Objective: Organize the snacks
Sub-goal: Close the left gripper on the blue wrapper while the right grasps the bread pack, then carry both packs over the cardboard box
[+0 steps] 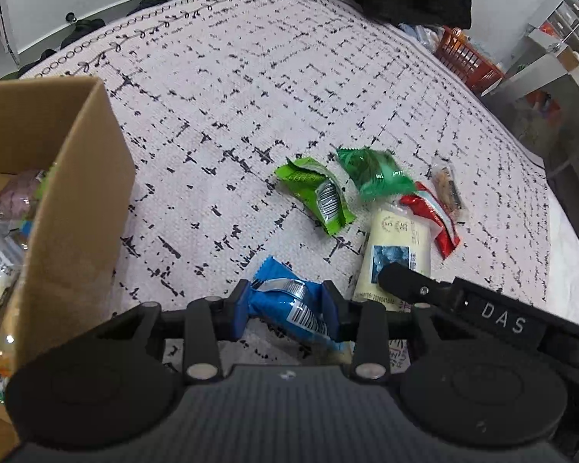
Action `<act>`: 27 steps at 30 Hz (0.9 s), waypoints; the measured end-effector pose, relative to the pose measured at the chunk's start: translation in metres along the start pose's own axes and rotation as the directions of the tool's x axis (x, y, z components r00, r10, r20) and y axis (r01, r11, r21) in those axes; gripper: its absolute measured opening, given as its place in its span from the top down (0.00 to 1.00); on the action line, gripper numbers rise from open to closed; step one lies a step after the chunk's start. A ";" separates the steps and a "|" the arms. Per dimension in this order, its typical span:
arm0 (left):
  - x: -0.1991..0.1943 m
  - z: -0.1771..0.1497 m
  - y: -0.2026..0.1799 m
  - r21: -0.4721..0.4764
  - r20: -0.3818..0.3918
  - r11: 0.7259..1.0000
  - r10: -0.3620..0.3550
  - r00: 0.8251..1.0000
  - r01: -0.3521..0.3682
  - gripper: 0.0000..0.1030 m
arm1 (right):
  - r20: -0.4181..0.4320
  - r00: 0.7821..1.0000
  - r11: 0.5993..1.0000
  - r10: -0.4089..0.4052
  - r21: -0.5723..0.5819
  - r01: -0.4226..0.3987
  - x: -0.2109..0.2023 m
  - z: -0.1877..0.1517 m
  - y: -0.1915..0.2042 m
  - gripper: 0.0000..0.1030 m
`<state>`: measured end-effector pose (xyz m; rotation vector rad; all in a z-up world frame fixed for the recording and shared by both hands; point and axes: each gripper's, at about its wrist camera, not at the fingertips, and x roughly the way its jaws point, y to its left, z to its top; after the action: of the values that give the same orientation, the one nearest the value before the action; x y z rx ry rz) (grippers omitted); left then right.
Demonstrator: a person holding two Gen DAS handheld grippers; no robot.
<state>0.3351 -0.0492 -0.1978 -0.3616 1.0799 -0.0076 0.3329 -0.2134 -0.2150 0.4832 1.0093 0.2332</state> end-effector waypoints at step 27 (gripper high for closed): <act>-0.128 -0.013 0.024 -0.069 0.199 0.998 0.000 0.980 0.014 0.63 | 0.107 0.989 0.991 0.098 -0.098 -0.087 -0.094 -0.020 0.080 0.79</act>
<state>0.2584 -0.0069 -0.1007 -0.4199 0.8827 0.0593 0.2695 -0.1759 -0.1135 0.4534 0.8642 0.3318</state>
